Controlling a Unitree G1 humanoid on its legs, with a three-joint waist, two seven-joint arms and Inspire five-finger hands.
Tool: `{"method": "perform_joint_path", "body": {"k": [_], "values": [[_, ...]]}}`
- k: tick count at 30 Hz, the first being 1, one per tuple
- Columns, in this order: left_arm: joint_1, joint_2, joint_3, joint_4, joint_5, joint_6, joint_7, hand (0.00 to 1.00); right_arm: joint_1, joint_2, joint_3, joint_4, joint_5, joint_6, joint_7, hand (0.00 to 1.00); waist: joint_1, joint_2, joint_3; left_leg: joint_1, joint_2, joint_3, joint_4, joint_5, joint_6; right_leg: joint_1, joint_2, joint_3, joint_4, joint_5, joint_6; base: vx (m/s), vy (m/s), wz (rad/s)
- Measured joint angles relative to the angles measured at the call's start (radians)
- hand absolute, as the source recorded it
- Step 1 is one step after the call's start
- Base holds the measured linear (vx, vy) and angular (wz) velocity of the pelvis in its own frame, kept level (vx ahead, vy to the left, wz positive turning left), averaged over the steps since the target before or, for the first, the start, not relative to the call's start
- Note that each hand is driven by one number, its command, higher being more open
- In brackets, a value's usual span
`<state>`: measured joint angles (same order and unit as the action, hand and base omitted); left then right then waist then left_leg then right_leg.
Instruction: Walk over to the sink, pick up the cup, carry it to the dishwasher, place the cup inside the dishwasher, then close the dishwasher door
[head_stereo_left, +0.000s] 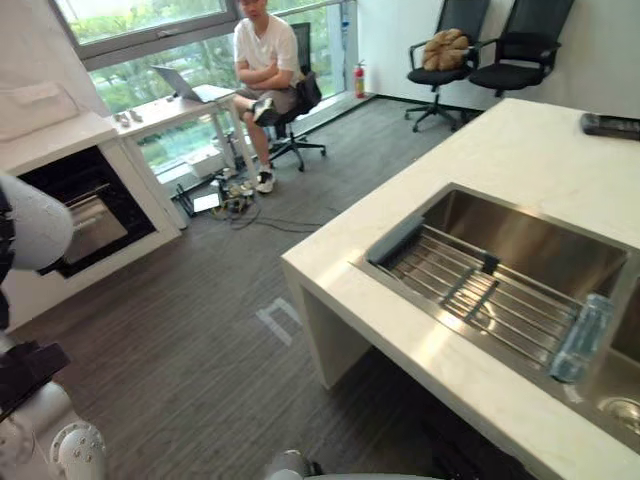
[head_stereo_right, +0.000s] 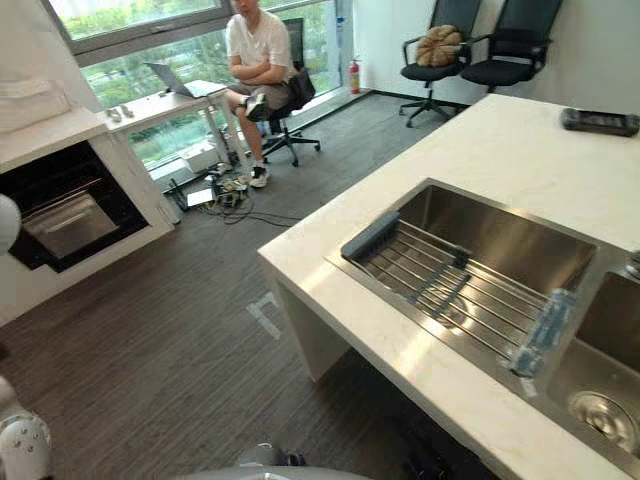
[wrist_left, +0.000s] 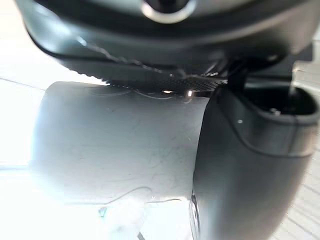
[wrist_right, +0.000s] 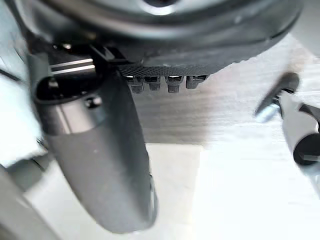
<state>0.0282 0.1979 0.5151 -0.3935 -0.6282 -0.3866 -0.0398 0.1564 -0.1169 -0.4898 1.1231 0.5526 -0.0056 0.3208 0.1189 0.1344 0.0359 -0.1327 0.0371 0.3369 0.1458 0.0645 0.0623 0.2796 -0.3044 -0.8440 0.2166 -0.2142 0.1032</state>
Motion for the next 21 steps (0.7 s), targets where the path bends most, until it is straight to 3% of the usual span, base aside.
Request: {"method": "perform_joint_path", "body": {"k": [1,2,3,4,5,7,9,11,12,13,14,15,16,17,18,19,21], "values": [[-0.024,-0.006,-0.019,0.019,0.007,0.006,-0.011,0.0,-0.01,0.003,-0.045,0.02,-0.002,0.001,0.005,1.0,-0.01,-0.015,0.007,0.017,-0.005,0.044,-0.039,-0.018,0.012,0.01,-0.013,-0.019,-0.017,0.021,0.027,-0.1,0.135,1.71],[-0.036,-0.005,-0.025,0.041,0.015,0.008,-0.012,0.0,-0.036,0.015,-0.089,0.052,-0.002,0.001,0.003,1.0,-0.005,-0.035,0.022,0.013,0.012,0.147,0.037,-0.065,0.065,0.028,-0.054,-0.051,-0.026,0.058,0.094,-0.04,0.089,0.58],[-0.034,-0.005,-0.034,0.059,0.029,0.025,0.003,0.0,-0.044,0.009,-0.121,0.066,-0.004,0.004,0.003,1.0,0.008,-0.029,0.027,0.026,0.075,0.204,0.163,-0.111,0.054,0.046,-0.078,-0.059,-0.02,0.076,0.121,0.0,0.085,0.35],[-0.036,-0.004,-0.041,0.059,0.039,0.037,0.01,0.0,-0.038,0.003,-0.134,0.066,-0.005,0.007,0.002,1.0,0.008,-0.02,0.024,0.041,0.09,0.207,0.168,-0.122,0.005,0.059,-0.077,-0.068,-0.017,0.082,0.129,0.01,0.095,0.34],[-0.037,-0.003,-0.053,0.059,0.054,0.047,0.013,0.0,-0.031,-0.004,-0.156,0.069,-0.006,0.011,-0.003,1.0,0.004,-0.008,0.018,0.053,0.069,0.189,0.134,-0.138,-0.037,0.068,-0.087,-0.078,-0.01,0.086,0.13,0.01,0.145,0.47],[-0.037,0.024,-0.063,0.059,0.119,0.078,0.021,0.0,-0.047,-0.009,-0.21,0.107,-0.014,0.023,-0.019,1.0,0.006,-0.021,0.017,0.063,-0.011,0.166,0.067,-0.122,-0.004,0.072,-0.13,-0.104,-0.012,0.128,0.076,-0.01,0.234,0.59],[-0.039,0.048,-0.071,0.059,0.151,0.112,0.02,0.0,-0.067,-0.02,-0.235,0.121,-0.048,0.038,-0.036,1.0,0.007,-0.024,0.023,0.049,-0.041,0.127,0.073,-0.13,0.023,0.076,-0.155,-0.117,0.02,0.168,0.052,0.01,0.238,0.74],[-0.039,0.056,-0.095,0.059,0.15,0.139,0.01,0.0,-0.07,-0.02,-0.24,0.11,-0.069,0.051,-0.039,1.0,0.01,-0.03,0.027,0.05,-0.077,0.061,0.068,-0.136,0.047,0.077,-0.207,-0.116,0.144,0.214,0.006,0.04,0.167,0.99],[-0.039,0.054,-0.105,0.059,0.144,0.149,0.007,0.0,-0.069,-0.018,-0.24,0.099,-0.071,0.052,-0.039,1.0,0.011,-0.038,0.033,0.057,-0.099,0.019,0.054,-0.133,0.056,0.069,-0.24,-0.097,0.231,0.241,-0.031,0.07,0.13,1.36],[-0.04,0.045,-0.134,0.059,0.126,0.156,0.007,0.0,-0.068,-0.019,-0.241,0.083,-0.071,0.052,-0.041,1.0,0.004,-0.042,0.046,0.068,-0.126,-0.051,0.03,-0.125,0.069,0.029,-0.261,0.011,0.358,0.244,-0.111,0.08,0.159,2.02],[-0.041,0.009,-0.194,0.075,0.102,0.155,0.01,0.0,-0.061,-0.017,-0.242,0.074,-0.07,0.052,-0.044,1.0,-0.006,-0.039,0.053,0.068,-0.144,-0.147,0.019,-0.107,0.077,-0.036,-0.182,0.203,0.421,0.117,-0.118,0.05,0.1,2.17],[-0.043,-0.009,-0.228,0.092,0.089,0.154,0.012,0.0,-0.052,-0.015,-0.233,0.067,-0.064,0.051,-0.047,1.0,-0.011,-0.038,0.053,0.07,-0.156,-0.202,0.008,-0.097,0.074,-0.067,-0.121,0.305,0.43,0.069,-0.117,0.01,0.011,2.69],[-0.043,-0.035,-0.311,0.143,0.075,0.156,0.013,0.0,-0.026,-0.013,-0.188,0.053,-0.053,0.048,-0.055,1.0,-0.028,-0.039,0.055,0.078,-0.183,-0.315,-0.02,-0.087,0.071,-0.123,0.0,0.474,0.431,0.0,-0.109,0.05,-0.054,2.96],[-0.043,-0.06,-0.394,0.202,0.074,0.163,0.014,0.0,-0.011,-0.007,-0.128,0.043,-0.043,0.045,-0.058,1.0,-0.038,-0.048,0.064,0.104,-0.188,-0.361,-0.054,-0.094,0.071,-0.174,0.097,0.597,0.422,-0.049,-0.099,0.08,-0.073,2.94],[-0.042,-0.069,-0.431,0.225,0.075,0.172,0.016,0.0,-0.007,-0.003,-0.096,0.038,-0.042,0.045,-0.061,1.0,-0.039,-0.055,0.071,0.118,-0.187,-0.358,-0.07,-0.106,0.058,-0.203,0.128,0.644,0.41,-0.066,-0.088,0.16,-0.091,2.74],[-0.041,-0.072,-0.497,0.235,0.08,0.192,0.017,0.0,-0.002,0.013,-0.011,0.025,-0.043,0.043,-0.065,1.0,-0.052,-0.095,0.083,0.09,-0.169,-0.293,0.058,-0.159,0.077,-0.259,0.137,0.71,0.39,-0.095,-0.065,0.24,-0.158,2.32],[-0.022,-0.08,-0.576,0.234,0.082,0.219,-0.002,0.0,-0.016,0.021,0.112,0.02,-0.045,0.039,-0.078,1.0,-0.047,-0.128,0.101,0.074,-0.186,-0.304,0.135,-0.192,0.07,-0.334,0.133,0.824,0.359,-0.117,-0.026,0.23,-0.175,1.79]]}}
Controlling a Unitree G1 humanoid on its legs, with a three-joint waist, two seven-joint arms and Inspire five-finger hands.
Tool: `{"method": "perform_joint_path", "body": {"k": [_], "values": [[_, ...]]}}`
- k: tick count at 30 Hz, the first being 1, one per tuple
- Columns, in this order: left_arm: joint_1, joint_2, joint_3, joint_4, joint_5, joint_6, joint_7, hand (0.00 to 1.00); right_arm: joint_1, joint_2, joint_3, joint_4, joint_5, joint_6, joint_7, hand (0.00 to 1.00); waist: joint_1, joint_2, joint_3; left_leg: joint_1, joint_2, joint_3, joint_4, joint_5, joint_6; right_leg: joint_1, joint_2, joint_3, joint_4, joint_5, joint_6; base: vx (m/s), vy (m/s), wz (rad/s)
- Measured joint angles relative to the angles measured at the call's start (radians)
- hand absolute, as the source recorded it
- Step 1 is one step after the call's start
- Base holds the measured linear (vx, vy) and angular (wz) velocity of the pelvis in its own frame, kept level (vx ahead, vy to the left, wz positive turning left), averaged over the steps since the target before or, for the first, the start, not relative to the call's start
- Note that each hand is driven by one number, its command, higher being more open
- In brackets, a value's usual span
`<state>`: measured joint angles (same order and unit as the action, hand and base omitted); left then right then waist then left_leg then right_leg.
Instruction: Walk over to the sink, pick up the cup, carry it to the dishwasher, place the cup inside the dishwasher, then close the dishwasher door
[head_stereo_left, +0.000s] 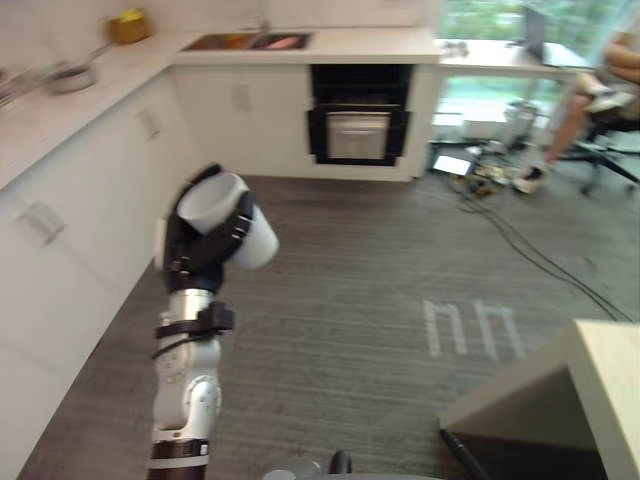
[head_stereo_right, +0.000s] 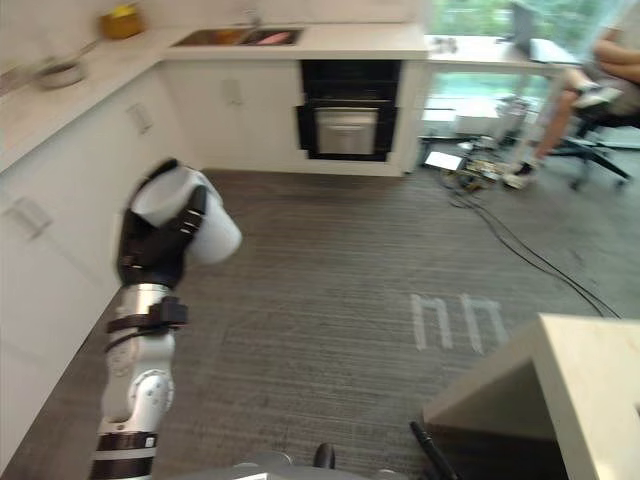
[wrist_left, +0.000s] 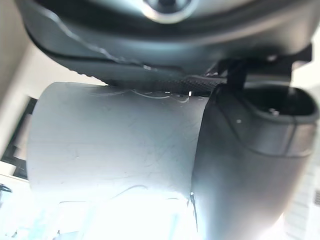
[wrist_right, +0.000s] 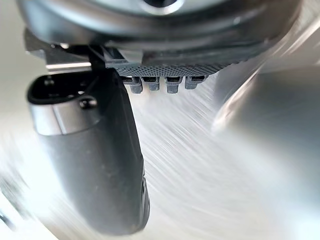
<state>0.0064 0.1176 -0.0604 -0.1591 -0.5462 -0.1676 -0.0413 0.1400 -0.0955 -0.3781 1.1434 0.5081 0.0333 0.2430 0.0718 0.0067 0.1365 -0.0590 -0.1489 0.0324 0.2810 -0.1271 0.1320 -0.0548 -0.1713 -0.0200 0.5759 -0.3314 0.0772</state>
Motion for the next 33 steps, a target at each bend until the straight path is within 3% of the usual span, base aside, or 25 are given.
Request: {"method": "perform_joint_path", "body": {"k": [2,3,4,5,6,7,9,12,18,19,27,29,32,33], "values": [[0.016,-0.013,-0.058,-0.002,0.008,0.049,-0.015,0.0,-0.01,-0.008,0.077,-0.025,0.002,-0.012,-0.004,1.0,-0.009,0.001,-0.017,-0.005,0.027,-0.014,0.04,-0.048,-0.005,-0.045,0.027,0.049,-0.076,0.049,0.005,0.15,-0.148,1.21],[0.016,-0.014,-0.091,-0.01,0.009,0.06,-0.053,0.0,-0.015,0.001,0.088,-0.023,0.002,-0.005,-0.008,1.0,-0.007,-0.015,-0.026,-0.007,0.069,0.044,0.063,-0.07,-0.026,-0.048,0.021,0.013,-0.142,0.114,0.008,0.25,-0.263,1.07],[0.017,-0.015,-0.119,-0.016,0.009,0.067,-0.076,0.0,-0.016,-0.004,0.102,-0.023,0.002,0.006,-0.014,1.0,0.003,-0.023,-0.031,-0.013,0.078,0.045,0.095,-0.087,-0.043,-0.046,0.013,-0.017,-0.186,0.175,0.003,0.3,-0.333,0.86],[0.021,-0.02,-0.144,-0.022,0.009,0.08,-0.089,0.0,-0.016,-0.014,0.121,-0.021,0.003,0.018,-0.029,1.0,0.022,-0.018,-0.038,-0.019,0.094,0.031,0.142,-0.116,-0.061,-0.025,0.022,-0.049,-0.211,0.19,0.029,0.39,-0.331,0.53],[0.023,-0.017,-0.164,-0.031,0.008,0.099,-0.092,0.0,-0.014,-0.018,0.128,-0.016,0.011,0.027,-0.033,1.0,0.026,-0.007,-0.067,-0.033,0.124,0.025,0.154,-0.132,-0.088,0.002,0.045,-0.085,-0.261,0.193,0.024,0.26,-0.196,0.37],[0.023,-0.017,-0.165,-0.033,0.008,0.101,-0.094,0.0,-0.015,-0.018,0.131,-0.016,0.012,0.027,-0.033,1.0,0.024,-0.008,-0.072,-0.035,0.129,0.027,0.153,-0.132,-0.088,0.004,0.048,-0.093,-0.269,0.195,0.021,0.27,-0.158,0.41],[0.017,-0.023,-0.166,-0.034,-0.004,0.11,-0.114,0.0,-0.014,-0.018,0.143,-0.015,0.013,0.029,-0.033,1.0,0.026,-0.01,-0.079,-0.02,0.154,0.044,0.131,-0.128,-0.1,0.029,0.067,-0.116,-0.307,0.203,0.008,0.17,-0.121,0.18],[0.018,-0.017,-0.159,-0.034,-0.016,0.131,-0.122,0.0,0.0,-0.018,0.182,-0.015,0.02,0.018,-0.033,1.0,0.027,-0.018,-0.097,0.038,0.168,0.067,0.046,-0.109,-0.144,0.072,0.08,-0.123,-0.354,0.21,-0.002,0.15,-0.138,-0.02],[0.031,-0.012,-0.141,-0.034,-0.021,0.131,-0.158,0.0,0.03,-0.016,0.211,-0.01,0.061,0.001,-0.027,1.0,0.023,-0.026,-0.128,0.106,0.177,0.119,-0.048,-0.08,-0.15,0.11,0.098,-0.088,-0.426,0.227,-0.021,0.07,-0.037,-0.2],[0.1,-0.002,-0.094,-0.022,-0.023,0.122,-0.16,0.0,0.025,0.007,0.139,0.026,0.087,0.001,0.011,1.0,-0.005,-0.037,-0.132,0.131,0.18,0.143,-0.157,0.007,-0.136,0.112,0.119,-0.061,-0.497,0.298,-0.038,0.0,-0.002,-0.06],[0.101,-0.031,-0.076,0.019,-0.024,0.114,-0.146,0.0,0.031,0.004,0.14,0.014,0.09,0.003,0.021,1.0,-0.009,-0.034,-0.131,0.101,0.187,0.148,-0.099,-0.009,-0.143,0.113,0.119,-0.079,-0.517,0.309,-0.041,-0.01,-0.002,0.02],[0.102,-0.062,-0.043,0.058,-0.024,0.114,-0.117,0.0,0.031,-0.003,0.14,0.001,0.102,0.014,0.031,1.0,-0.007,-0.026,-0.125,0.085,0.195,0.15,-0.064,-0.025,-0.141,0.101,0.113,-0.106,-0.479,0.28,-0.054,-0.05,-0.012,0.06],[0.108,-0.082,0.002,0.132,-0.023,0.114,-0.082,0.0,0.048,-0.007,0.101,-0.012,0.134,0.028,0.037,1.0,-0.002,-0.03,-0.122,0.071,0.188,0.175,-0.009,-0.066,-0.136,0.047,0.059,-0.17,-0.307,0.184,-0.043,-0.1,0.008,0.24],[0.114,-0.072,-0.005,0.156,-0.021,0.115,-0.077,0.0,0.067,0.001,0.064,-0.012,0.148,0.028,0.036,1.0,-0.005,-0.041,-0.125,0.073,0.174,0.185,-0.01,-0.073,-0.122,0.041,0.024,-0.208,-0.271,0.149,-0.024,0.04,0.033,0.72]]}}
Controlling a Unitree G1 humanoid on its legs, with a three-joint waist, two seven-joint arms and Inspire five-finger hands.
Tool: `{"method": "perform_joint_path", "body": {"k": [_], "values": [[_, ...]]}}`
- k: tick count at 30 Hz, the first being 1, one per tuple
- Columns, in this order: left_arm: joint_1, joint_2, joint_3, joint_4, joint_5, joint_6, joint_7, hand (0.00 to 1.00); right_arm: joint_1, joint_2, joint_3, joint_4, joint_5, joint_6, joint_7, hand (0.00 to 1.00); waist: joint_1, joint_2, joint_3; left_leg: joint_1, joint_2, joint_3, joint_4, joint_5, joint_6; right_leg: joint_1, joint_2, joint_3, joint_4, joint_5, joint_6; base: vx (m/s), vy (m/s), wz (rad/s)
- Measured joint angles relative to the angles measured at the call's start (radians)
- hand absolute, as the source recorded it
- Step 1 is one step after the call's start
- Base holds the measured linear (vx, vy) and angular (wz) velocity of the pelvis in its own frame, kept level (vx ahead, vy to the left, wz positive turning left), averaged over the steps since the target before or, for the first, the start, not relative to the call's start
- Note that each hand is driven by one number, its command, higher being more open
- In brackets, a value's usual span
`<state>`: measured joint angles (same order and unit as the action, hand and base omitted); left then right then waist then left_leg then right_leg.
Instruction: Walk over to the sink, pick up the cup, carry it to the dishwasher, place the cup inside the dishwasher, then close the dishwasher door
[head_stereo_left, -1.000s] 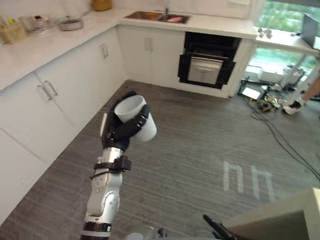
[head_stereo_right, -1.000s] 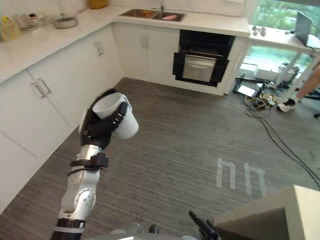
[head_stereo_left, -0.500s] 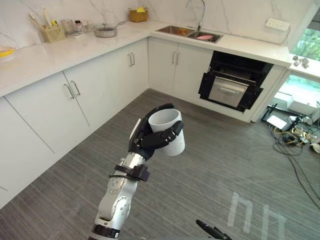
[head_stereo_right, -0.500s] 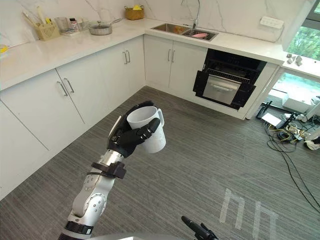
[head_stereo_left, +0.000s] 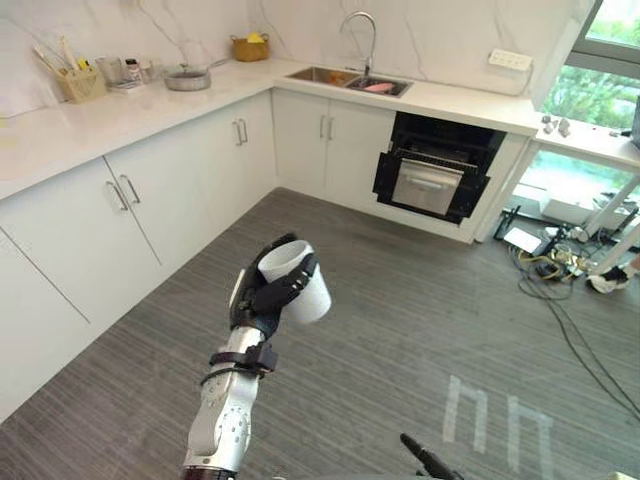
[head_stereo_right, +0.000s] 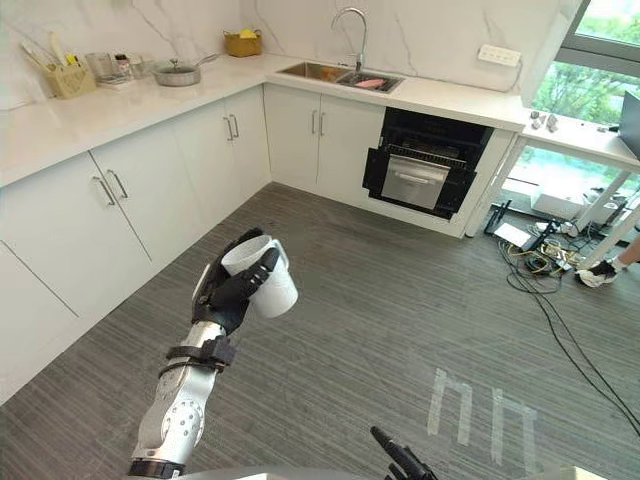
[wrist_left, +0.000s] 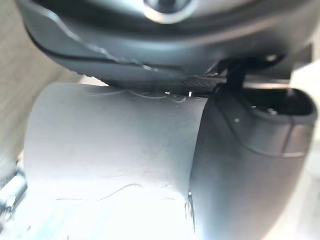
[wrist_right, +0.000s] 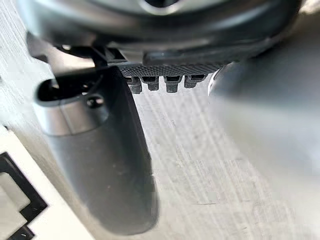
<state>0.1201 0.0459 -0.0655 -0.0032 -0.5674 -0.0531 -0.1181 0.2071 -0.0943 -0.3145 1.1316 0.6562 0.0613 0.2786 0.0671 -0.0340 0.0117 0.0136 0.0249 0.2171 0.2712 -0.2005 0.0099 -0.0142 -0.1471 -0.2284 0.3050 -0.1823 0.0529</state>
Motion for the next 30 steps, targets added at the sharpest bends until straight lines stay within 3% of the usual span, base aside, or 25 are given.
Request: {"method": "perform_joint_path", "body": {"k": [1,2,3,4,6,7,8,10,11,13,14,15,16,17,18,21,23,24,25,26,27,28,29,30], "values": [[-0.001,0.017,-0.025,0.009,0.004,0.007,0.003,0.0,0.01,0.005,-0.049,0.004,0.028,-0.002,-0.004,1.0,0.001,0.0,-0.001,0.012,-0.011,0.038,-0.006,-0.006,0.009,-0.001,-0.074,-0.07,0.088,-0.038,0.004,0.07,0.008,0.76],[-0.003,0.018,-0.03,0.009,0.008,0.006,0.001,0.0,0.009,0.002,-0.076,0.004,0.036,-0.005,-0.004,1.0,-0.003,-0.002,0.012,0.017,-0.016,0.045,-0.006,-0.013,0.012,-0.031,-0.111,-0.082,0.208,-0.052,0.008,0.07,0.019,0.73],[0.004,0.027,-0.029,0.024,0.01,0.018,0.003,0.0,0.008,0.002,-0.131,-0.011,0.063,-0.031,-0.011,1.0,-0.004,-0.016,0.032,0.036,-0.049,0.026,0.004,-0.023,0.028,-0.124,-0.188,-0.056,0.452,-0.021,-0.046,0.03,0.048,0.78],[0.004,0.051,-0.039,0.038,0.014,0.04,0.003,0.0,0.013,0.003,-0.144,-0.022,0.069,-0.05,-0.012,1.0,-0.017,-0.015,0.031,0.052,-0.065,-0.013,0.004,-0.025,0.033,-0.186,-0.215,-0.01,0.596,0.077,-0.091,0.03,0.086,0.86],[0.004,0.076,-0.05,0.039,0.019,0.058,0.004,0.0,0.01,0.014,-0.124,-0.044,0.065,-0.077,-0.012,1.0,-0.029,-0.005,0.039,0.076,-0.059,-0.057,-0.005,-0.024,0.042,-0.269,-0.183,0.077,0.73,0.215,-0.093,0.12,0.062,0.73],[0.004,0.077,-0.043,0.04,0.018,0.059,0.005,0.0,0.01,0.025,-0.099,-0.058,0.061,-0.09,-0.013,1.0,-0.031,0.001,0.037,0.085,-0.047,-0.079,-0.004,-0.024,0.047,-0.288,-0.144,0.108,0.745,0.163,-0.067,0.18,-0.01,0.68],[-0.003,0.078,-0.042,0.04,0.019,0.059,0.005,0.0,0.013,0.052,-0.065,-0.078,0.058,-0.098,-0.016,1.0,-0.034,-0.005,0.039,0.091,-0.033,-0.111,-0.006,-0.025,0.049,-0.303,-0.097,0.114,0.718,0.102,-0.051,0.21,-0.083,0.69],[-0.023,0.077,-0.068,0.04,0.019,0.06,0.004,0.0,0.022,0.088,-0.05,-0.095,0.057,-0.119,-0.026,1.0,-0.041,-0.015,0.048,0.101,-0.028,-0.15,-0.017,-0.026,0.047,-0.314,-0.052,0.109,0.628,0.054,-0.023,0.2,-0.125,0.73],[-0.042,0.077,-0.113,0.04,0.03,0.06,0.0,0.0,0.025,0.095,-0.04,-0.105,0.058,-0.125,-0.033,1.0,-0.059,-0.013,0.047,0.105,-0.022,-0.185,-0.026,-0.034,0.04,-0.312,-0.014,0.094,0.444,0.038,-0.008,0.24,-0.163,0.68],[-0.078,0.073,-0.162,0.039,0.053,0.062,-0.011,0.0,0.028,0.1,-0.028,-0.107,0.06,-0.126,-0.044,1.0,-0.061,-0.011,0.049,0.12,-0.011,-0.201,-0.029,-0.058,0.025,-0.295,0.019,0.053,0.17,0.06,-0.005,0.3,-0.186,0.38],[-0.093,0.068,-0.176,0.035,0.057,0.063,-0.022,0.0,0.031,0.1,-0.02,-0.112,0.06,-0.125,-0.049,1.0,-0.058,-0.012,0.05,0.136,-0.006,-0.201,-0.02,-0.092,0.007,-0.265,0.028,0.026,-0.012,0.12,-0.014,0.31,-0.181,0.07],[-0.095,0.061,-0.177,0.034,0.056,0.068,-0.03,0.0,0.033,0.099,-0.018,-0.113,0.06,-0.125,-0.051,1.0,-0.062,-0.01,0.051,0.151,-0.001,-0.203,-0.013,-0.112,0.001,-0.247,0.025,0.007,-0.029,0.196,-0.023,0.53,-0.266,-0.03],[-0.095,0.046,-0.177,0.032,0.056,0.081,-0.042,0.0,0.039,0.092,-0.021,-0.122,0.062,-0.127,-0.058,1.0,-0.063,0.014,0.05,0.187,0.029,-0.186,-0.012,-0.139,-0.009,-0.221,0.027,-0.064,-0.02,0.258,-0.074,0.46,-0.198,-0.07],[-0.094,0.037,-0.177,0.027,0.056,0.09,-0.044,0.0,0.038,0.083,-0.022,-0.123,0.062,-0.13,-0.063,1.0,-0.063,0.026,0.052,0.198,0.044,-0.17,-0.01,-0.14,-0.018,-0.224,0.029,-0.088,0.007,0.247,-0.085,0.52,-0.198,-0.09],[-0.095,0.038,-0.177,-0.001,0.057,0.112,-0.056,0.0,0.028,0.075,-0.021,-0.123,0.059,-0.137,-0.087,1.0,-0.067,0.044,0.048,0.211,0.063,-0.108,-0.002,-0.121,-0.032,-0.237,0.028,-0.092,0.081,0.19,-0.099,0.3,-0.114,0.0],[-0.092,0.03,-0.174,-0.04,0.075,0.126,-0.079,0.0,0.031,0.08,-0.001,-0.142,0.059,-0.156,-0.114,1.0,-0.063,0.038,0.047,0.243,0.082,-0.069,0.02,-0.081,-0.047,-0.223,0.024,-0.11,0.165,0.098,-0.106,0.37,-0.188,0.13],[-0.088,0.027,-0.174,-0.043,0.08,0.128,-0.077,0.0,0.032,0.073,0.051,-0.165,0.047,-0.182,-0.127,1.0,-0.065,0.042,0.044,0.23,0.099,-0.067,0.11,-0.056,-0.042,-0.189,0.033,-0.116,0.169,0.048,-0.106,0.3,-0.171,0.05],[-0.079,0.022,-0.171,-0.046,0.089,0.128,-0.072,0.0,0.041,0.064,0.092,-0.21,0.045,-0.192,-0.139,1.0,-0.071,0.047,0.042,0.174,0.13,-0.068,0.263,-0.033,-0.053,-0.154,0.052,-0.124,0.148,0.011,-0.115,0.26,-0.15,0.0],[-0.066,0.013,-0.167,-0.06,0.097,0.128,-0.065,0.0,0.054,0.065,0.126,-0.287,0.044,-0.2,-0.156,1.0,-0.072,0.06,0.043,0.077,0.179,-0.078,0.476,0.043,-0.076,-0.121,0.081,-0.129,0.127,-0.003,-0.123,0.25,-0.135,-0.08],[-0.053,0.009,-0.164,-0.074,0.097,0.128,-0.058,0.0,0.061,0.065,0.144,-0.336,0.043,-0.202,-0.168,1.0,-0.073,0.064,0.044,0.026,0.203,-0.086,0.574,0.111,-0.084,-0.106,0.098,-0.125,0.12,-0.009,-0.127,0.26,-0.104,-0.37],[-0.022,0.007,-0.156,-0.097,0.097,0.124,-0.045,0.0,0.077,0.064,0.189,-0.438,0.031,-0.202,-0.192,1.0,-0.07,0.065,0.047,-0.053,0.246,-0.1,0.725,0.296,-0.107,-0.067,0.133,-0.103,0.097,-0.023,-0.141,0.3,-0.066,-0.56],[0.001,0.001,-0.147,-0.112,0.098,0.123,-0.022,0.0,0.079,0.06,0.228,-0.523,0.015,-0.212,-0.202,1.0,-0.064,0.065,0.054,-0.131,0.273,-0.121,0.889,0.319,-0.1,-0.029,0.158,-0.081,0.083,-0.037,-0.153,0.32,-0.051,-0.6],[0.011,-0.006,-0.139,-0.115,0.1,0.122,-0.006,0.0,0.074,0.06,0.244,-0.558,0.011,-0.219,-0.206,1.0,-0.06,0.065,0.062,-0.167,0.274,-0.129,0.956,0.299,-0.086,-0.005,0.166,-0.067,0.079,-0.048,-0.158,0.39,-0.026,-0.67],[0.036,-0.018,-0.122,-0.118,0.099,0.117,0.034,0.0,0.062,0.056,0.271,-0.616,0.011,-0.234,-0.21,1.0,-0.049,0.059,0.071,-0.226,0.266,-0.134,1.016,0.243,-0.048,0.039,0.174,-0.034,0.066,-0.056,-0.168,0.32,-0.012,-0.79]]}}
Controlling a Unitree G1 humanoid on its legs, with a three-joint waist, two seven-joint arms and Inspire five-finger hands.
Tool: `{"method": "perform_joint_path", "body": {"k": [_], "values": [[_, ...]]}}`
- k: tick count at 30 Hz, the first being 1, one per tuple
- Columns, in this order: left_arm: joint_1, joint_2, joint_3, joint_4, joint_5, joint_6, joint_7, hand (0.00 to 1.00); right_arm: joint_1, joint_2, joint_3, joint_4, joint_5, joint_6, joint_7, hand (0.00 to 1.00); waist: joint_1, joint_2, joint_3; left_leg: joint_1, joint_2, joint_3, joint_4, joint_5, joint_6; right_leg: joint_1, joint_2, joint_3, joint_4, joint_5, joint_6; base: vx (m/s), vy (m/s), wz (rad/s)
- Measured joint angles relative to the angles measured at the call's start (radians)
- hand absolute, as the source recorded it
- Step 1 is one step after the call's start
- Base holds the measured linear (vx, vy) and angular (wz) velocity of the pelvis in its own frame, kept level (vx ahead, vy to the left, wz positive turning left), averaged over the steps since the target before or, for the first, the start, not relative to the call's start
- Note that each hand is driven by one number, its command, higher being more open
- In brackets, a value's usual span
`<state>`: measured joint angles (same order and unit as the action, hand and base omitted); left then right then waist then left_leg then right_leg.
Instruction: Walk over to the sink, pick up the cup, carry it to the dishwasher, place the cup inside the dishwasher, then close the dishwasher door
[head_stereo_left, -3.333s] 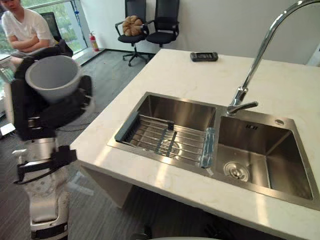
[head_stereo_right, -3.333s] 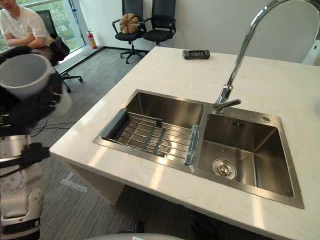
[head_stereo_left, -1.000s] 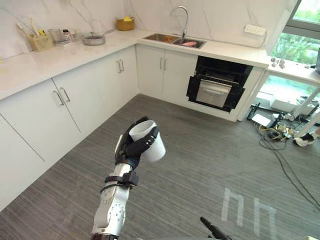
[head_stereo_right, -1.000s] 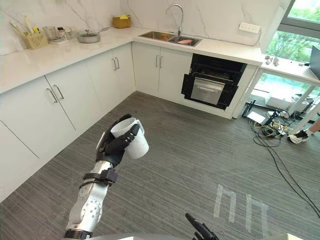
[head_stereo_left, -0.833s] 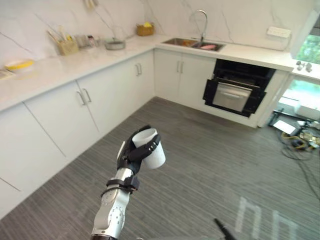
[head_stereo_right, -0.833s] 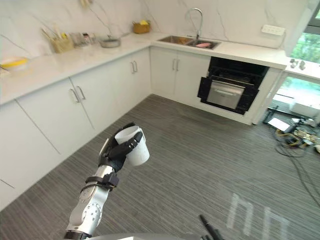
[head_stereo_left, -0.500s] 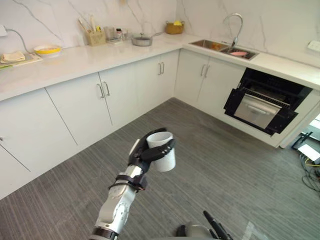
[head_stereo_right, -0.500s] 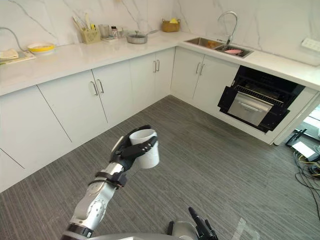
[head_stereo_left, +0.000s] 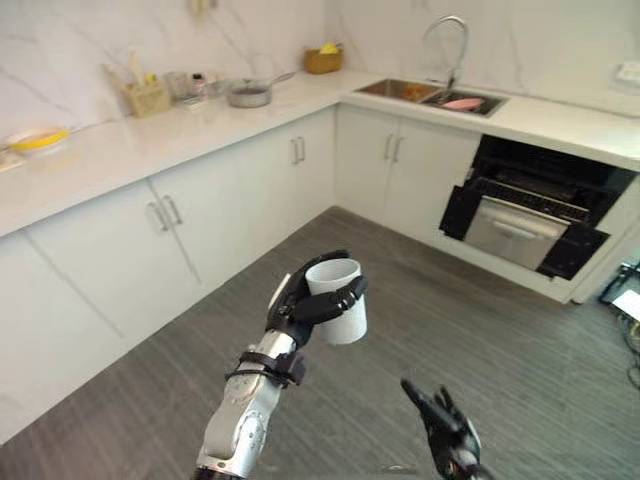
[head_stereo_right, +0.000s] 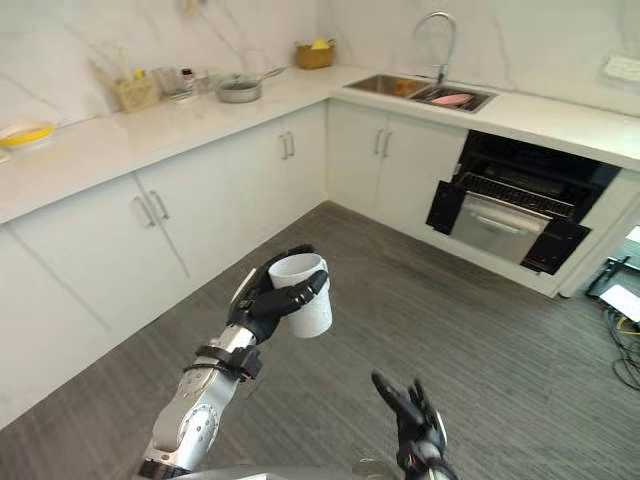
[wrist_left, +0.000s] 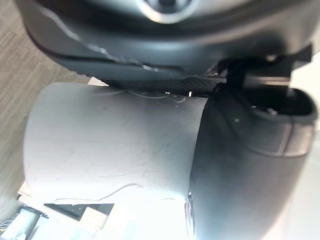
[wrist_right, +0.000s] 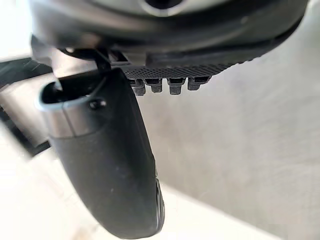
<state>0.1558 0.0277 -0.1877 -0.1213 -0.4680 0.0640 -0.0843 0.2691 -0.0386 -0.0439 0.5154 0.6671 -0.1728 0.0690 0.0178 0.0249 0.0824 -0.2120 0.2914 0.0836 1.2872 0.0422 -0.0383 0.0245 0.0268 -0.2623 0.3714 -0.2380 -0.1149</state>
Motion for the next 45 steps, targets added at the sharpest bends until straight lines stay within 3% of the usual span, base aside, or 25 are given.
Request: {"method": "perform_joint_path", "body": {"k": [4,7,8,9,11,12,14,15,16,17,18,19,22,24,26,28,29,31,32,36,37,38,39,42,45], "values": [[0.113,-0.032,0.086,-0.044,0.0,-0.037,0.071,0.0,-0.079,0.001,0.096,-0.185,0.01,-0.031,-0.021,1.0,0.055,-0.003,0.0,-0.092,-0.012,0.048,-0.365,-0.172,0.033,0.088,0.011,0.131,-0.059,-0.026,0.013,0.38,0.075,-1.02],[0.164,-0.045,0.118,-0.086,0.024,-0.077,0.098,0.0,-0.144,0.002,0.144,-0.253,0.009,-0.073,-0.028,1.0,0.07,-0.01,-0.015,-0.078,-0.102,0.047,-0.907,-0.134,-0.032,0.102,-0.017,0.195,-0.07,-0.067,0.043,0.38,0.17,-0.54],[0.167,-0.053,0.121,-0.094,0.038,-0.096,0.119,0.0,-0.181,0.0,0.154,-0.253,0.007,-0.088,-0.026,1.0,0.08,0.007,-0.018,-0.097,-0.108,0.094,-1.076,-0.09,-0.104,0.13,-0.016,0.214,-0.1,-0.092,0.069,0.5,0.284,-0.39],[0.167,-0.05,0.122,-0.094,0.039,-0.105,0.126,0.0,-0.187,0.0,0.158,-0.25,0.006,-0.088,-0.026,1.0,0.082,0.009,-0.019,-0.108,-0.104,0.133,-1.087,-0.079,-0.099,0.154,-0.017,0.219,-0.109,-0.106,0.08,0.53,0.304,-0.44],[0.167,-0.014,0.13,-0.087,0.04,-0.116,0.131,0.0,-0.147,0.027,0.185,-0.24,-0.01,-0.085,-0.029,1.0,0.097,-0.059,-0.046,-0.1,-0.126,0.233,-0.979,0.008,-0.025,0.233,-0.085,0.228,-0.131,-0.14,0.121,0.65,0.313,-0.04],[0.16,-0.018,0.133,-0.078,0.048,-0.116,0.131,0.0,-0.135,0.019,0.19,-0.235,-0.029,-0.084,-0.028,1.0,0.077,-0.082,-0.069,-0.116,-0.137,0.216,-0.918,0.015,0.076,0.246,-0.108,0.224,-0.105,-0.118,0.157,0.86,0.357,0.26],[0.137,-0.017,0.155,-0.05,0.075,-0.116,0.131,0.0,-0.152,0.011,0.189,-0.177,-0.042,-0.066,-0.028,1.0,0.082,-0.096,-0.07,-0.128,-0.114,0.212,-0.745,-0.088,0.087,0.241,-0.126,0.236,0.006,-0.054,0.179,0.72,0.301,-0.07],[0.122,-0.005,0.17,-0.029,0.088,-0.117,0.132,0.0,-0.172,0.024,0.181,-0.132,-0.042,-0.062,-0.027,1.0,0.094,-0.093,-0.055,-0.155,-0.108,0.213,-0.626,-0.142,0.038,0.224,-0.133,0.228,0.118,0.016,0.233,0.55,0.342,-0.29],[0.115,-0.003,0.164,-0.012,0.122,-0.117,0.13,0.0,-0.171,0.009,0.173,-0.127,-0.042,-0.061,-0.026,1.0,0.077,-0.103,-0.065,-0.079,-0.173,0.194,-0.807,-0.132,0.07,0.155,-0.175,0.226,0.329,0.089,0.362,0.49,0.36,-0.2],[0.108,0.02,0.164,-0.005,0.139,-0.119,0.129,0.0,-0.173,0.02,0.167,-0.118,-0.042,-0.06,-0.024,1.0,0.074,-0.135,-0.055,-0.045,-0.207,0.216,-0.806,-0.146,0.096,0.108,-0.221,0.239,0.452,0.145,0.383,0.41,0.286,0.2],[0.096,0.047,0.161,0.007,0.163,-0.111,0.126,0.0,-0.154,0.027,0.169,-0.14,-0.043,-0.056,-0.022,1.0,0.049,-0.172,-0.059,0.001,-0.269,0.212,-0.833,-0.188,0.114,-0.009,-0.285,0.247,0.687,0.222,0.355,0.45,0.163,0.27],[0.097,0.046,0.16,0.007,0.176,-0.103,0.122,0.0,-0.137,0.026,0.168,-0.171,-0.046,-0.054,-0.019,1.0,0.031,-0.161,-0.049,0.052,-0.287,0.209,-0.836,-0.223,0.128,-0.117,-0.31,0.24,0.872,0.221,0.31,0.46,0.114,0.26],[0.086,0.045,0.138,0.005,0.205,-0.104,0.088,0.0,-0.076,0.027,0.166,-0.276,-0.07,-0.059,-0.019,1.0,-0.01,-0.1,-0.008,0.183,-0.28,0.158,-0.883,-0.273,0.125,-0.328,-0.268,0.221,0.949,0.137,0.177,0.47,0.098,0.37],[0.059,0.046,0.108,-0.003,0.225,-0.104,0.062,0.0,-0.03,0.034,0.148,-0.364,-0.07,-0.06,-0.025,1.0,-0.035,-0.078,0.017,0.245,-0.268,0.103,-0.902,-0.3,0.108,-0.394,-0.245,0.183,0.787,0.108,0.172,0.51,-0.06,0.83],[0.045,0.061,0.052,-0.05,0.276,-0.109,0.04,0.0,0.034,0.068,0.101,-0.481,-0.069,-0.08,-0.024,1.0,-0.031,-0.055,0.022,0.308,-0.232,0.078,-0.905,-0.349,0.068,-0.365,-0.233,0.024,0.25,0.126,0.183,0.49,-0.109,0.47],[0.047,0.089,0.037,-0.109,0.309,-0.118,0.033,0.0,0.049,0.081,0.09,-0.529,-0.069,-0.109,-0.023,1.0,-0.018,-0.073,0.009,0.367,-0.222,0.103,-0.903,-0.407,0.028,-0.317,-0.2,-0.099,-0.106,0.202,0.174,0.55,-0.143,-0.15],[0.051,0.089,0.035,-0.128,0.315,-0.128,0.028,0.0,0.06,0.076,0.089,-0.548,-0.069,-0.127,-0.023,1.0,-0.013,-0.087,0.0,0.409,-0.226,0.11,-0.9,-0.443,0.009,-0.298,-0.194,-0.14,-0.151,0.213,0.149,0.75,-0.208,-0.24],[0.054,0.062,0.021,-0.122,0.33,-0.136,0.011,0.0,0.065,0.055,0.064,-0.551,-0.069,-0.146,-0.025,1.0,-0.014,-0.056,-0.015,0.491,-0.192,0.116,-0.899,-0.488,-0.01,-0.275,-0.172,-0.136,-0.071,0.329,0.071,0.61,-0.159,-0.14],[0.056,0.048,0.001,-0.116,0.337,-0.139,0.001,0.0,0.065,0.045,0.039,-0.553,-0.066,-0.146,-0.03,1.0,-0.012,-0.028,-0.031,0.51,-0.164,0.121,-0.894,-0.487,-0.008,-0.288,-0.148,-0.124,-0.007,0.294,0.029,0.42,-0.099,-0.16],[0.055,0.03,-0.039,-0.107,0.351,-0.145,-0.041,0.0,0.054,0.056,-0.003,-0.582,-0.063,-0.141,-0.08,1.0,-0.039,0.013,-0.04,0.445,-0.076,0.113,-0.646,-0.382,-0.006,-0.278,-0.106,-0.134,0.11,0.142,0.01,0.52,-0.198,-0.11],[0.054,0.023,-0.044,-0.107,0.351,-0.146,-0.053,0.0,0.06,0.064,-0.014,-0.604,-0.062,-0.14,-0.091,1.0,-0.039,0.023,-0.031,0.406,-0.042,0.106,-0.526,-0.307,-0.006,-0.247,-0.085,-0.136,0.114,0.111,0.006,0.42,-0.192,-0.21],[0.057,0.013,-0.055,-0.106,0.355,-0.146,-0.066,0.0,0.074,0.069,-0.031,-0.651,-0.058,-0.141,-0.101,1.0,-0.033,0.041,-0.024,0.308,0.002,0.048,-0.304,-0.051,-0.014,-0.191,-0.042,-0.119,0.111,0.06,0.003,0.42,-0.182,-0.38],[0.061,0.01,-0.054,-0.105,0.362,-0.146,-0.07,0.0,0.08,0.068,-0.029,-0.667,-0.057,-0.142,-0.101,1.0,-0.026,0.037,-0.022,0.259,0.011,0.021,-0.219,0.034,-0.04,-0.167,-0.027,-0.109,0.102,0.045,0.0,0.53,-0.179,-0.54],[0.066,0.007,-0.052,-0.103,0.371,-0.146,-0.071,0.0,0.081,0.065,-0.033,-0.703,-0.045,-0.159,-0.091,1.0,-0.02,0.04,-0.018,0.046,0.022,-0.006,-0.002,-0.077,0.012,-0.062,0.013,-0.046,0.082,-0.018,0.008,0.43,-0.081,-0.62],[0.103,-0.001,-0.031,-0.103,0.367,-0.158,-0.065,0.0,0.065,0.056,-0.021,-0.702,-0.02,-0.159,-0.076,1.0,0.012,0.034,-0.023,-0.03,0.013,0.048,-0.276,-0.216,0.03,0.031,0.031,0.081,0.016,-0.032,0.01,0.47,-0.003,-1.19]]}}
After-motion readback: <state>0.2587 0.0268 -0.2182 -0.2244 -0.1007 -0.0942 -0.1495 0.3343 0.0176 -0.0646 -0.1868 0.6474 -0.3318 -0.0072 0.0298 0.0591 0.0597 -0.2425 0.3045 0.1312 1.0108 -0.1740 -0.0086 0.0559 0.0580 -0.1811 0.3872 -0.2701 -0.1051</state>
